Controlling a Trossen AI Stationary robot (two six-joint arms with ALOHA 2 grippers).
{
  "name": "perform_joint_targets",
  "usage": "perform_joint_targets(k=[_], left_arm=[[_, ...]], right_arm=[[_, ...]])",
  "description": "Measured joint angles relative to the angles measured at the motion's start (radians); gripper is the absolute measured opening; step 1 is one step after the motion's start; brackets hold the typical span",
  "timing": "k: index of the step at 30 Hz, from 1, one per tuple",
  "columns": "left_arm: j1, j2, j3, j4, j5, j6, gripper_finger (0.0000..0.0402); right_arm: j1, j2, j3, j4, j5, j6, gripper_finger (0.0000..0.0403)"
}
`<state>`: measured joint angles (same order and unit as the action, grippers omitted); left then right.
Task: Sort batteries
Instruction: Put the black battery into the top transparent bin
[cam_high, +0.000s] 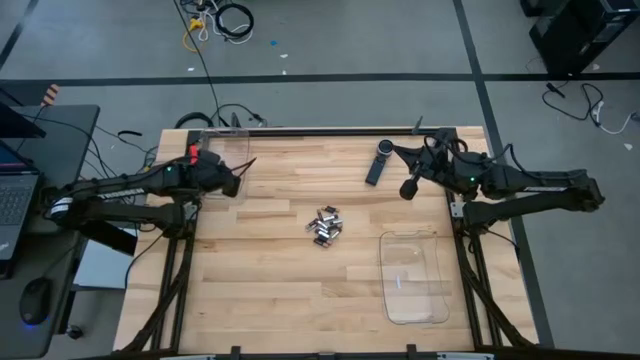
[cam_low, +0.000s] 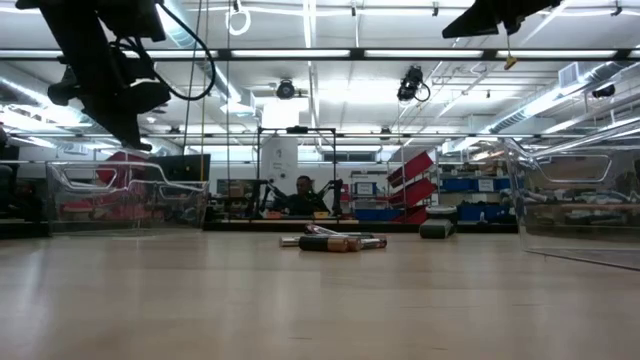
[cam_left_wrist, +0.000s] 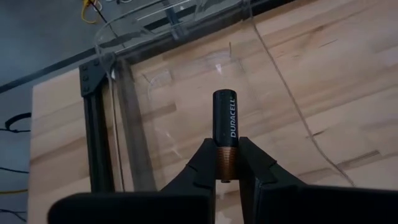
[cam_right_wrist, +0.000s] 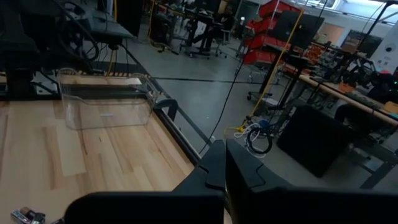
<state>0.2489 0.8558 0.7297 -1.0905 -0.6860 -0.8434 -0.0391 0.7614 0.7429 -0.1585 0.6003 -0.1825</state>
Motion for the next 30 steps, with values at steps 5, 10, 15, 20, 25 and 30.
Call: perform_joint_targets(k=[5, 10, 15, 20, 25, 30], left_arm=[[0.0, 0.003, 0.001, -0.01, 0.001, -0.001, 0.0031], [0.0, 0.003, 0.0, -0.017, 0.001, 0.003, 0.0056], [0.0, 0.003, 0.0, -0.022, 0.001, 0.004, 0.0081], [0.0, 0.003, 0.001, -0.022, 0.001, 0.004, 0.0096], [0.0, 0.003, 0.001, -0.022, 0.001, 0.013, 0.0105], [-0.001, 0.003, 0.001, 0.077, 0.016, 0.118, 0.0106]], right_arm=[[0.0, 0.011, 0.0, -0.002, 0.0, -0.001, 0.0], [0.0, 0.012, 0.0, 0.0, 0.0, -0.003, 0.0], [0.0, 0.012, 0.0, 0.0, 0.0, -0.003, 0.0], [0.0, 0.012, 0.0, 0.0, 0.0, -0.003, 0.0], [0.0, 0.012, 0.0, 0.0, 0.0, -0.003, 0.0], [0.0, 0.012, 0.0, 0.008, -0.001, -0.003, 0.0]])
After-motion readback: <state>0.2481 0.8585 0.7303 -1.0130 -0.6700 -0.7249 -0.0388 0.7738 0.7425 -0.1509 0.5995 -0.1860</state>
